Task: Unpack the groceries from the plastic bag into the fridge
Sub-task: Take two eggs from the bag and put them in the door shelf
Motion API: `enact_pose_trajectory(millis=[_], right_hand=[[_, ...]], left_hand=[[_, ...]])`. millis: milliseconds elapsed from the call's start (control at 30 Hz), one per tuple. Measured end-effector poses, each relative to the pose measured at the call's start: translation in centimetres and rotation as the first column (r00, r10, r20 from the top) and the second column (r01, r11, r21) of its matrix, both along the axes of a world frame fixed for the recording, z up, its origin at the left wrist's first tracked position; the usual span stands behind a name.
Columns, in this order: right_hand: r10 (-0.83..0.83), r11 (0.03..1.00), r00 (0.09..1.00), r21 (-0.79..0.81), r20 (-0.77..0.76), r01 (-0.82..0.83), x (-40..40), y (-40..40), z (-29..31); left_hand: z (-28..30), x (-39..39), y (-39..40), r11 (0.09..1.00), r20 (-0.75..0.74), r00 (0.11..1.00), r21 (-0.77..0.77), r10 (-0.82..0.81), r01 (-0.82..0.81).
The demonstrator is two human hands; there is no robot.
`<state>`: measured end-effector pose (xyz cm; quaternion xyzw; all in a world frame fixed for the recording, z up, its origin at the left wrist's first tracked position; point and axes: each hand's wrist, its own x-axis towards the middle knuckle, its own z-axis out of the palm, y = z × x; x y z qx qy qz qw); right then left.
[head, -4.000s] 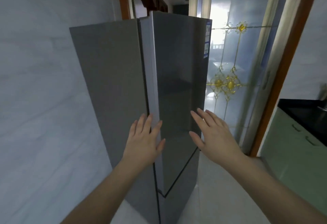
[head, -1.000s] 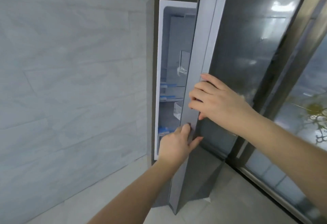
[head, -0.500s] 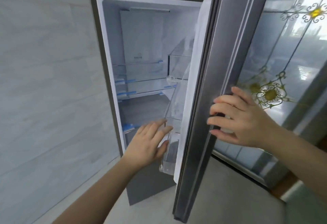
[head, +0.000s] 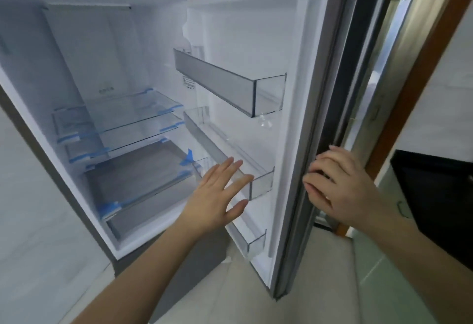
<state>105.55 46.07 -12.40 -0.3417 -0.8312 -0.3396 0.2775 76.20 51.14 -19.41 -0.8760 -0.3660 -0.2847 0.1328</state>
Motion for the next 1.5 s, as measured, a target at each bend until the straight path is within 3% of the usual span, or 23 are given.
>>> enact_pose_trajectory(millis=[167, 367, 467, 567, 733, 800, 1500], right_hand=[[-0.058, 0.98, 0.992, -0.198, -0.114, 0.035, 1.8, 0.3, -1.0], [-0.271, 0.914, 0.932, -0.37, -0.241, 0.17, 2.4, 2.0, -2.5], [-0.35, 0.85, 0.915, -0.478, -0.199, 0.221, 3.4, 3.9, -3.0], [-0.396, 0.789, 0.912, -0.546, -0.102, 0.282, 4.3, 6.0, -3.4], [-0.51, 0.72, 0.857, -0.578, -0.069, 0.383, 5.9, 9.4, -3.5], [-0.542, 0.696, 0.839, -0.587, -0.052, 0.413, 6.5, 10.7, -3.3], [-0.633, 0.623, 0.772, -0.628, -0.054, 0.466, 6.5, 12.6, -3.9]], left_hand=[[0.6, 5.6, 2.0, 0.998, -0.002, 0.999, -0.043, -0.036, 0.036], [3.2, 10.3, 5.2, 0.989, -0.016, 0.993, -0.102, -0.113, 0.111], [3.9, 11.1, 7.3, 0.987, -0.009, 0.992, -0.102, -0.126, 0.124], [3.5, 11.1, 9.6, 0.996, -0.023, 1.0, -0.09, -0.019, 0.017], [3.0, 10.4, 13.5, 0.928, -0.112, 0.945, -0.184, 0.307, -0.323], [2.5, 10.3, 14.6, 0.898, -0.181, 0.921, -0.225, 0.344, -0.379], [4.0, 12.4, 15.4, 0.847, -0.182, 0.904, -0.319, 0.386, -0.425]])
